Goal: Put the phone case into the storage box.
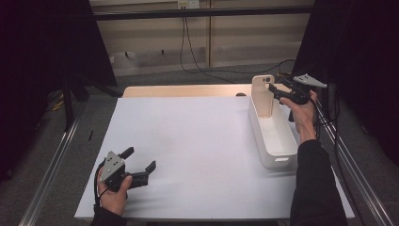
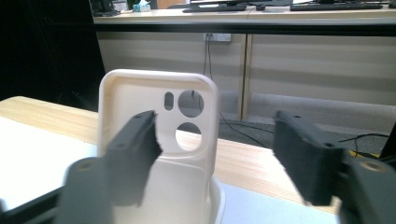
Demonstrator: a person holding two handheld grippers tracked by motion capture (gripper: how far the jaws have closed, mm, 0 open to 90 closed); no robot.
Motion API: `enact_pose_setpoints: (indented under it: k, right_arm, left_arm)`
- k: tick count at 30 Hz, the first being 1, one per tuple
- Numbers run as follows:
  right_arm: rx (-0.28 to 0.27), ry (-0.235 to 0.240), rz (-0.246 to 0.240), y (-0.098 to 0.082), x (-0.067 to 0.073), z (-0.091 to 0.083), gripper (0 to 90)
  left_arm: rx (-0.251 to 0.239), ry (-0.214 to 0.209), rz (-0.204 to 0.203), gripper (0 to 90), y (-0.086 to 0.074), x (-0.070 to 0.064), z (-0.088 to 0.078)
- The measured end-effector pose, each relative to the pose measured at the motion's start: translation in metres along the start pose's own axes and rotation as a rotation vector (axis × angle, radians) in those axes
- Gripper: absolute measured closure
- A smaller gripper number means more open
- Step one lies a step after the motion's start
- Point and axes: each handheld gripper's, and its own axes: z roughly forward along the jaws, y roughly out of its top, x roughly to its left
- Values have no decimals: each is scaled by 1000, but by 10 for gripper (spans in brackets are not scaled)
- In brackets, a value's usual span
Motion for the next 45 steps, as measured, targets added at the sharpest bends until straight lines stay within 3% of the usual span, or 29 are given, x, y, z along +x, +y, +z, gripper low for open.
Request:
enact_pose_setpoints:
  k: [5,12,18,21,29,34,39,45]
  right_arm:
    - [-3,-6,7,3,3,-1,116]
    - [-2,-19,30,5,7,-4,2]
    - [4,-24,25,9,10,-12,0]
    - [-24,-19,8,10,14,-17,0]
    - [-32,-10,10,4,17,-29,0]
    - [-40,-15,38,3,17,-35,0]
    - [-40,-14,6,3,20,-42,5]
    - [-60,-5,10,8,26,-55,4]
  left_arm:
    - [-3,4,-5,34,0,1,-2]
    - [-8,2,-6,34,-1,1,-3]
    - [-18,-4,-15,33,0,2,-4]
    - [-24,-5,-20,33,0,2,-4]
    - [-23,-16,-38,34,0,1,-4]
    - [-36,-2,-39,34,1,2,-5]
    - [-42,8,-48,34,1,2,-4]
    - [-53,23,-36,27,1,2,-6]
